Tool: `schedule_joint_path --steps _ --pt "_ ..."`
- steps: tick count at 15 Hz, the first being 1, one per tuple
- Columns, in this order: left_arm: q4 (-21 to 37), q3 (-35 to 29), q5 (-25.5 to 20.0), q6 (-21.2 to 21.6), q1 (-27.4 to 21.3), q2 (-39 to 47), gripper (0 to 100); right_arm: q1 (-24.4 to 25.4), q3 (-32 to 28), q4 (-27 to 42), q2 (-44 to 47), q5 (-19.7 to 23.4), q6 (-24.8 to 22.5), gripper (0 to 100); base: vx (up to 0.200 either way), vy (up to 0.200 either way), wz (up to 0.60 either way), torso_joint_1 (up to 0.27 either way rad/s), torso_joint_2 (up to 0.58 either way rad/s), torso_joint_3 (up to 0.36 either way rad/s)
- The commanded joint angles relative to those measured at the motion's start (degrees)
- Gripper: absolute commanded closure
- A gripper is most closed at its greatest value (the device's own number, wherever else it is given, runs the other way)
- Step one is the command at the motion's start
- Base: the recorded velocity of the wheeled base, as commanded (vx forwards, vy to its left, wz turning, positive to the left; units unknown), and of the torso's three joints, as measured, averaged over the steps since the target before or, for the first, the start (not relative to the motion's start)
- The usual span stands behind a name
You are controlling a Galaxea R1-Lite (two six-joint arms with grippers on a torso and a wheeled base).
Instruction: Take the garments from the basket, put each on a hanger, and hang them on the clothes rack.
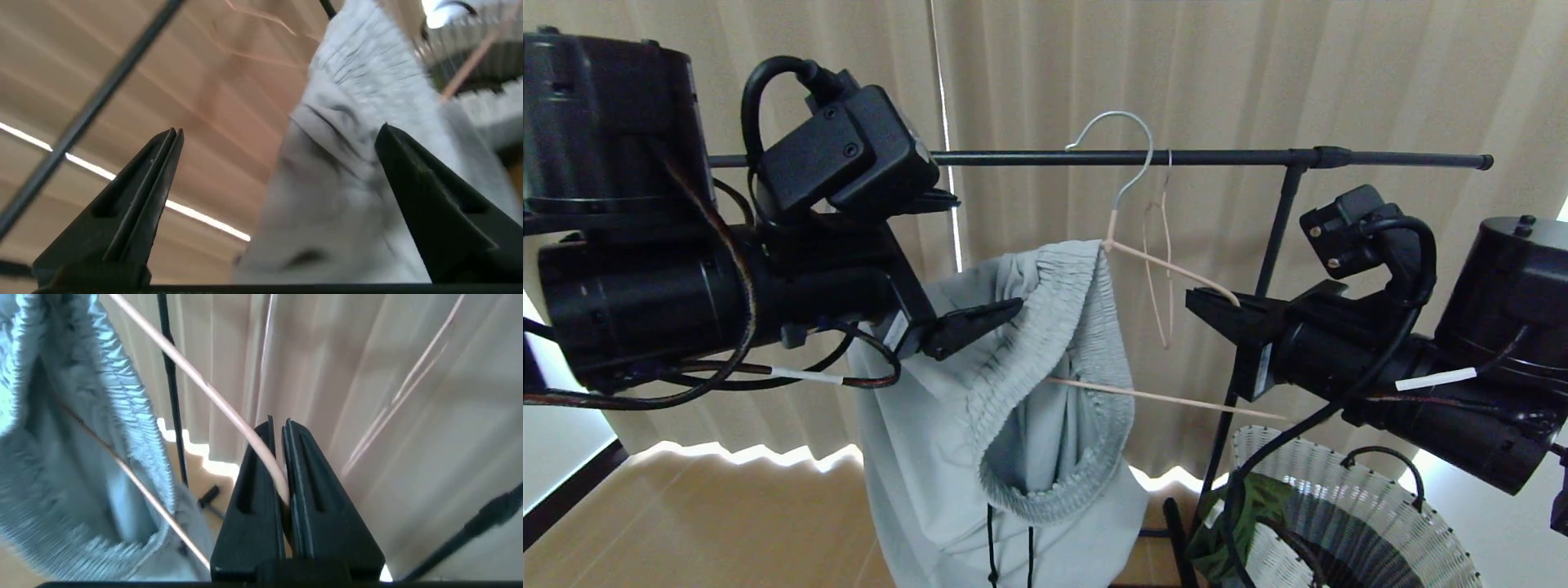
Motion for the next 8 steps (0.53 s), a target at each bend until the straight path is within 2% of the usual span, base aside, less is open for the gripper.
schedule_joint_path --steps 1,5,7,8 --pt "-1.42 -0.52 0.03 0.00 0.93 4.01 0 1.02 0.19 -0.79 -0.07 0.05 -0.08 100 0.000 0.000 0.00 0.000 0.00 0.000" --pt "-2.65 0.01 -0.14 0.09 1.11 4.45 0 2.16 0.45 -0.97 -0.07 0.23 -0.17 100 0.000 0.000 0.00 0.000 0.00 0.000" --pt "-2.65 0.36 -0.14 0.18 1.11 4.45 0 2.34 0.45 -1.06 -0.24 2.60 -0.17 100 0.000 0.000 0.00 0.000 0.00 0.000" --pt "-2.65 0.54 -0.14 0.18 1.11 4.45 100 2.43 0.45 -1.06 -0.33 3.04 -0.17 100 0.000 0.000 0.00 0.000 0.00 0.000"
